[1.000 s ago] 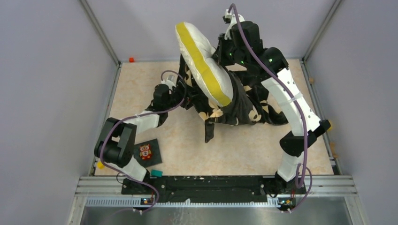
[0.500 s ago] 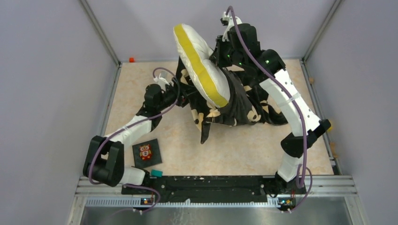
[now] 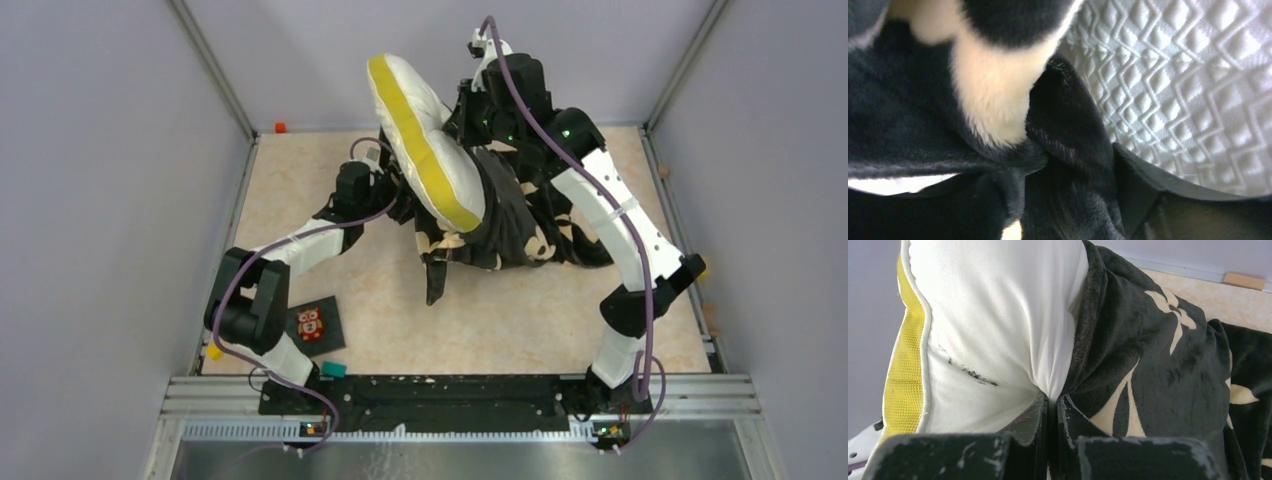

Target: Put the pillow into the pillowcase

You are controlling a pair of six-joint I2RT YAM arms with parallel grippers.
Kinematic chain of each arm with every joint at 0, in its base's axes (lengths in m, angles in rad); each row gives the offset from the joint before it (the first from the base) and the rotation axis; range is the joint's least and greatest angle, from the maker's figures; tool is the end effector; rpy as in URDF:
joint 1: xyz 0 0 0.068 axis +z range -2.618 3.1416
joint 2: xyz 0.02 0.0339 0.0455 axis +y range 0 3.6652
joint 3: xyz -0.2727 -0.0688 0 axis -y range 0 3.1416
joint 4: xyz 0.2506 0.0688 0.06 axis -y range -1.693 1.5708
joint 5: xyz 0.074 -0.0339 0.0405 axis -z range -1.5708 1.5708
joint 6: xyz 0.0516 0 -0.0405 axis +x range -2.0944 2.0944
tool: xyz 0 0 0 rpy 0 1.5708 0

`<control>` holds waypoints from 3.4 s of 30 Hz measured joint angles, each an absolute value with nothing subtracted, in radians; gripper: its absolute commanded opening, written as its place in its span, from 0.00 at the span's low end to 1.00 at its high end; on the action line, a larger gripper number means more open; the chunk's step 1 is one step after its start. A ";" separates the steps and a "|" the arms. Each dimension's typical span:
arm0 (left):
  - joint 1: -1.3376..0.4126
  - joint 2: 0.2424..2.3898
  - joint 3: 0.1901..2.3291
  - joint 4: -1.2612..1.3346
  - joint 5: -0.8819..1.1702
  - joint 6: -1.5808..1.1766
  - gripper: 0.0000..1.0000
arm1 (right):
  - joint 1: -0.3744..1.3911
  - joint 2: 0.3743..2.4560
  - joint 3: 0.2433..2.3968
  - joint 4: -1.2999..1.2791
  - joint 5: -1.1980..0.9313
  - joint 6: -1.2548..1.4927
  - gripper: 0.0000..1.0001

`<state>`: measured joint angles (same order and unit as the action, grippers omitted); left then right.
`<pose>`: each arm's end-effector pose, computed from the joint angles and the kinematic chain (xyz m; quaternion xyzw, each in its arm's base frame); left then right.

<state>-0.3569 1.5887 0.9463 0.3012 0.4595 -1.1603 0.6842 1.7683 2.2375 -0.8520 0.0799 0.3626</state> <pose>0.3432 -0.1524 0.2438 -0.1901 0.7835 -0.5214 0.2797 0.3019 0.2409 0.5009 -0.1105 0.8209 0.2509 0.5009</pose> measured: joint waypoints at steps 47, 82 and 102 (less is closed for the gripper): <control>-0.275 1.590 1.083 -0.022 0.468 -0.998 0.00 | 0.800 1.778 1.943 -0.838 0.184 0.327 0.00; -0.384 1.578 2.098 -0.329 0.471 -0.758 0.00 | 0.532 1.680 2.434 -0.702 0.295 0.258 0.00; -0.550 1.660 2.284 -0.269 0.384 -0.753 0.00 | 0.462 1.557 2.304 -0.594 0.259 0.287 0.00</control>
<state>-0.5503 1.6600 2.2845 -0.2687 0.3840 -0.7528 0.4618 1.5570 2.3039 -0.5941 0.2592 0.2871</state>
